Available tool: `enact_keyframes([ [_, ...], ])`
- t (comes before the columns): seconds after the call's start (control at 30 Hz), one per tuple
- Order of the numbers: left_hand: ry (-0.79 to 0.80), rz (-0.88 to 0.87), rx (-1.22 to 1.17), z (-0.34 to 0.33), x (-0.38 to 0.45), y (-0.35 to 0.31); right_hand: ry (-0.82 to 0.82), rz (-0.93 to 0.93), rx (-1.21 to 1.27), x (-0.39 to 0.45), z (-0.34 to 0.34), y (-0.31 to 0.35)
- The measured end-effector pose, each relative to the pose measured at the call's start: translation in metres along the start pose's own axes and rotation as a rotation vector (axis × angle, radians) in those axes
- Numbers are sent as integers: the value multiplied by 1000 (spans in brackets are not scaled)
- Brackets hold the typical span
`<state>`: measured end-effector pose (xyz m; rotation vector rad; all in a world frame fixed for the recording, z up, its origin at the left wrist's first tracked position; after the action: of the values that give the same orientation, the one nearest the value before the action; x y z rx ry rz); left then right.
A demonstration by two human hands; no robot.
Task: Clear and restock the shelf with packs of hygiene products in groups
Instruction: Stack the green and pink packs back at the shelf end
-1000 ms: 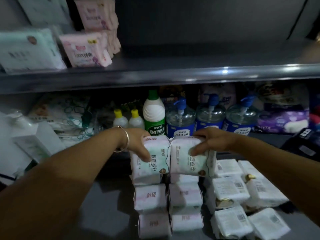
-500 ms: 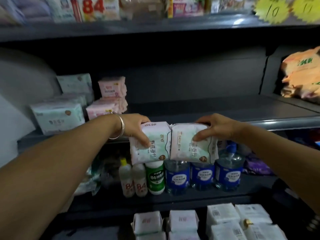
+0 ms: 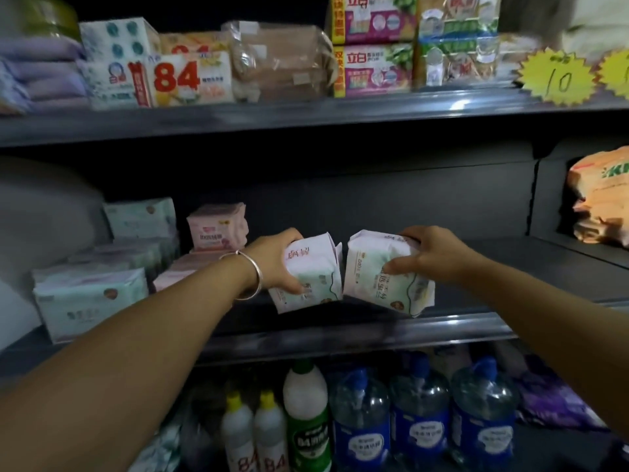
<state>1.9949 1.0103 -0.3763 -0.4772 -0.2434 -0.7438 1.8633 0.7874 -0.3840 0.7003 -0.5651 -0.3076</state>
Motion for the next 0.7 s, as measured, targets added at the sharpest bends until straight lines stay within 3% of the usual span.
enact_keyframes([
  [0.33,-49,-42,244,-43,78,30,-127,18,-189,75,-42,-5],
  [0.57,-127,223,239,-55,116,53,-182,19,-257,109,-68,-15],
  [0.7,-67,275,290,-62,125,55,-157,38,-282,118,-88,-12],
])
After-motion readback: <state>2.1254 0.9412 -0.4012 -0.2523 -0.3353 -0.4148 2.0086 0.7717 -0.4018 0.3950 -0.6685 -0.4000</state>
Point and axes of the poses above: each hand's wrist, its own x-axis towards the middle knuckle, its own z-axis out of the back of the hand, y = z × x, the point moved 1 cm from there along x, towards the middle knuckle, and after that the axes turned 11 degrees about -y, right-handed, at the moved point
